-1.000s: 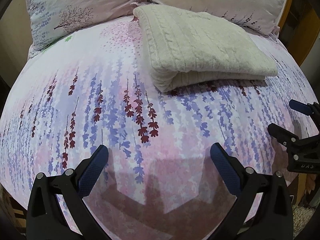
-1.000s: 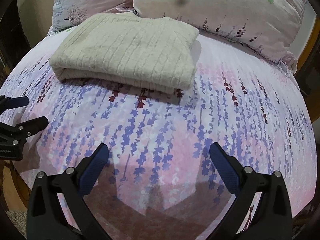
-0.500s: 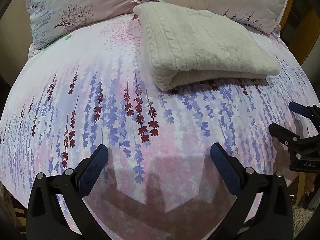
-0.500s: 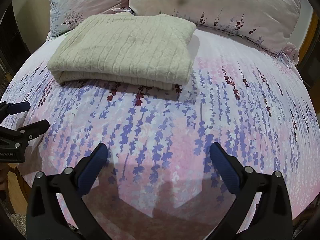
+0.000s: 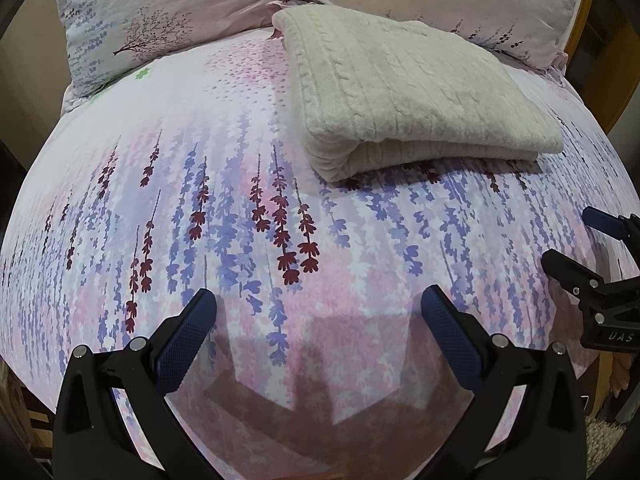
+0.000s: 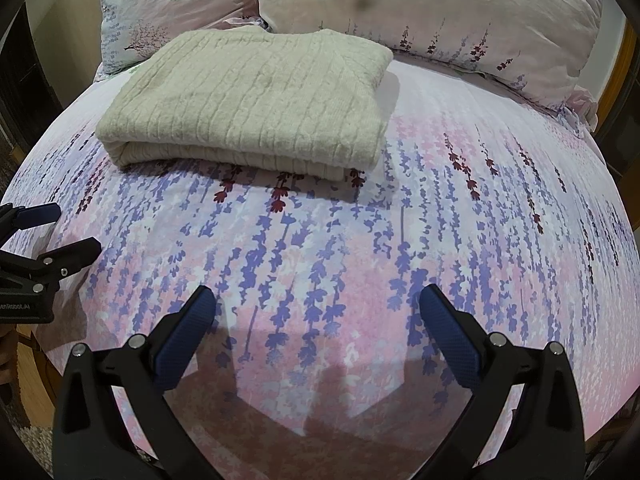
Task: Fold small clothes
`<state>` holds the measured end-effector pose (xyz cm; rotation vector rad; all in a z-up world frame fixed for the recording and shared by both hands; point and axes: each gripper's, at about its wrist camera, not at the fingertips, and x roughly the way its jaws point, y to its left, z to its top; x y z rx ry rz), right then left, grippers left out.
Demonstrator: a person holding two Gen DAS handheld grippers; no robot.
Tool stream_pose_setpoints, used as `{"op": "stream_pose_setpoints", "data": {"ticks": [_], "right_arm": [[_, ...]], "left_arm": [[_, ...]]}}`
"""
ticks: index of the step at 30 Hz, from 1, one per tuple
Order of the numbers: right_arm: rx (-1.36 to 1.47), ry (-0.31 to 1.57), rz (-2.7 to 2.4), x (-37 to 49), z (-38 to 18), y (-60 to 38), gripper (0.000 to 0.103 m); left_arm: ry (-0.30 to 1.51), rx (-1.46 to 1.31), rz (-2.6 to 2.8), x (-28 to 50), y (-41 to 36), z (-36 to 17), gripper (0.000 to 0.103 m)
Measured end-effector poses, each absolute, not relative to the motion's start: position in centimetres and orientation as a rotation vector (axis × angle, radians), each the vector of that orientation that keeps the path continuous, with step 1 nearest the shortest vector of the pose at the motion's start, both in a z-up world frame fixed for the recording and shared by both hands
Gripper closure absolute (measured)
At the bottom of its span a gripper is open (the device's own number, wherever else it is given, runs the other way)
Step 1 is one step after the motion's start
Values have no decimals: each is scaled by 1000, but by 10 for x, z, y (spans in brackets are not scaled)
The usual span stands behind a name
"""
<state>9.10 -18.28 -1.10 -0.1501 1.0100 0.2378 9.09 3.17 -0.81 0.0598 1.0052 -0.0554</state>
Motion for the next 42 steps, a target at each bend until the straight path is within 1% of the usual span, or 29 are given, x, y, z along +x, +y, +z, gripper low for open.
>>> {"op": "stream_pose_setpoints", "data": {"ticks": [42], "right_arm": [[-147,1008,233,90,-11,-183,2]], "left_arm": [[982,59,-51,89,31,-8,1]]}}
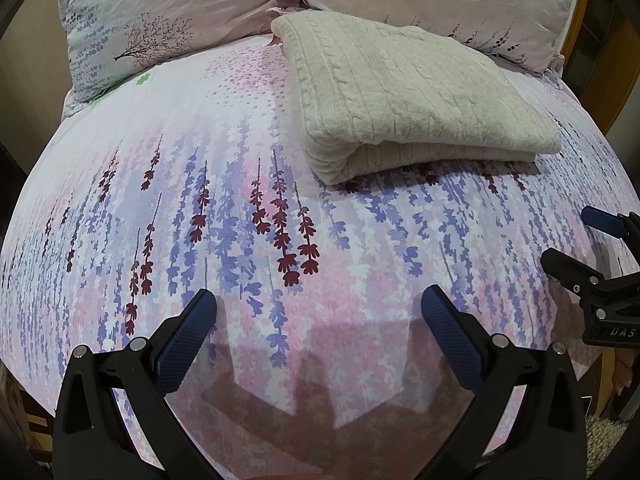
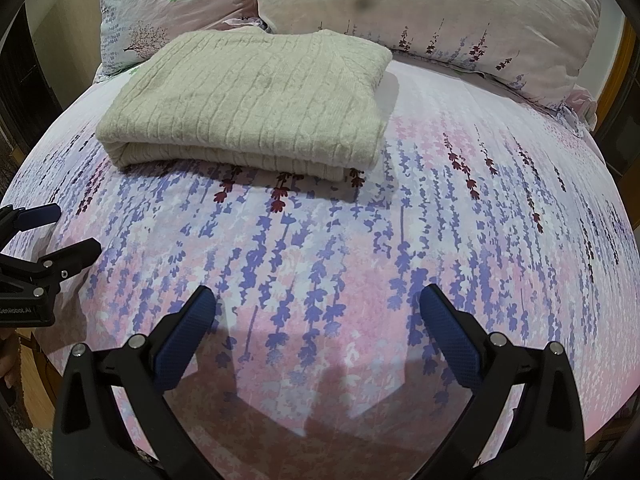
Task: Fold small clothes
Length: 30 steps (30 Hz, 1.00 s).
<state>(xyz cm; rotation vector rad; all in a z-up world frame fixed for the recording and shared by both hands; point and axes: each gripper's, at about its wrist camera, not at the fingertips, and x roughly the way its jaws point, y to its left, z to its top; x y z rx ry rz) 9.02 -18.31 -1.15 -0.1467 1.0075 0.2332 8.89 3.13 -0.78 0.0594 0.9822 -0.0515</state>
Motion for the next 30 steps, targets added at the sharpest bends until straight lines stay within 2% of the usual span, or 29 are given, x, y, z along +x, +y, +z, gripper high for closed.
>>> {"op": "stream_pose_setpoints", "data": {"ticks": [30], "right_arm": [[-144,1006,230,90,-12,-183,2]], "left_arm": [[989,59,-50,90,31,-8,1]]}}
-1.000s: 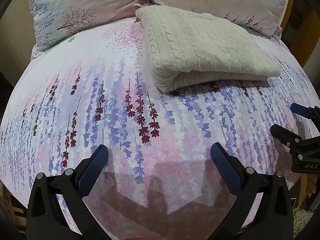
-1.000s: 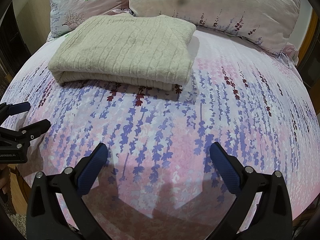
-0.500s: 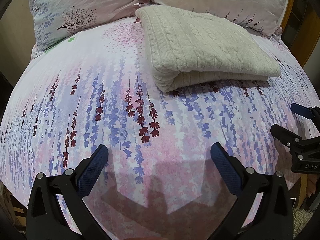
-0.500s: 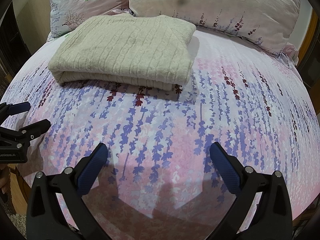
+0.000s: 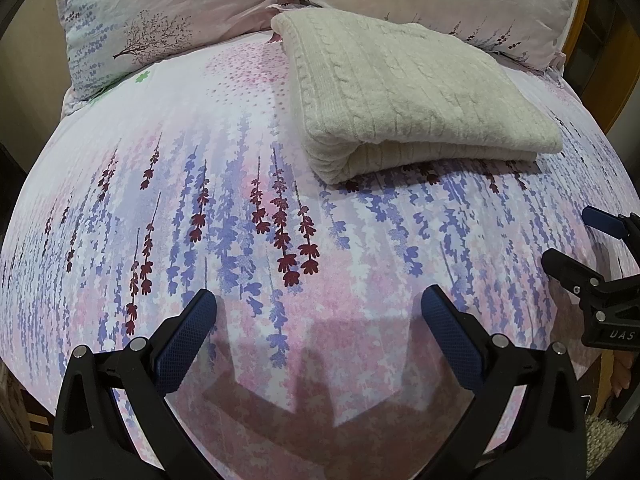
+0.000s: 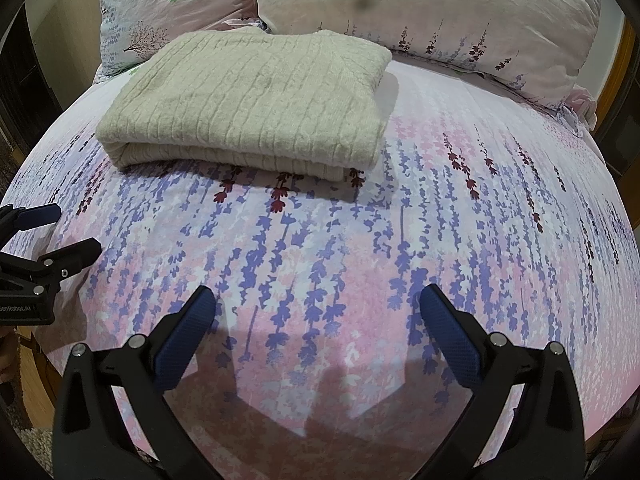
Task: Fold small clothes
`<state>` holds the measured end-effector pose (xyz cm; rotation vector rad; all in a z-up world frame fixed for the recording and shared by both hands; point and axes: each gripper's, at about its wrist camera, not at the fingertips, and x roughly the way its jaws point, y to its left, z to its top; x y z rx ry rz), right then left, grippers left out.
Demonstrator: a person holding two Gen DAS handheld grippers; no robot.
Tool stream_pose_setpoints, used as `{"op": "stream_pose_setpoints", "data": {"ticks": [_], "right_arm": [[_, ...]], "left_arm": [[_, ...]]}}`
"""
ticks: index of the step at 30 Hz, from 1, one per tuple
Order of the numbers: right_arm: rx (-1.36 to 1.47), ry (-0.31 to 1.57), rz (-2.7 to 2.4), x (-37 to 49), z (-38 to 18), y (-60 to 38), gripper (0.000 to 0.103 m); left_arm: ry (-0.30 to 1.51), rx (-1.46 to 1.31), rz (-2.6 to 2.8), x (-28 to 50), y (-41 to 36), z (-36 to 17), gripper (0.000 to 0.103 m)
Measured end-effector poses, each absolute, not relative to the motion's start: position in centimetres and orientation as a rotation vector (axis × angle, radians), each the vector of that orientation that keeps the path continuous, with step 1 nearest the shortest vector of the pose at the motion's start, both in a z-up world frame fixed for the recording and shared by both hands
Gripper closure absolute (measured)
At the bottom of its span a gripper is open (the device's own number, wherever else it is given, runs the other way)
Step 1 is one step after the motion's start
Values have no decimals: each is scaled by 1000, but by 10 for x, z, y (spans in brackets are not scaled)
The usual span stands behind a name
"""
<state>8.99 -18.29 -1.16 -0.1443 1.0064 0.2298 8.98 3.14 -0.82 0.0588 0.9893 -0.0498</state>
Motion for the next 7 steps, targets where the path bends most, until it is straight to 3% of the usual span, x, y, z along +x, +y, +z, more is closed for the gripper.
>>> {"op": "stream_pose_setpoints", "data": {"ticks": [7], "right_arm": [[-143,1006,228,90,-12,-182,2]], "left_arm": [[990,58,-48,90,31,-8,1]]}}
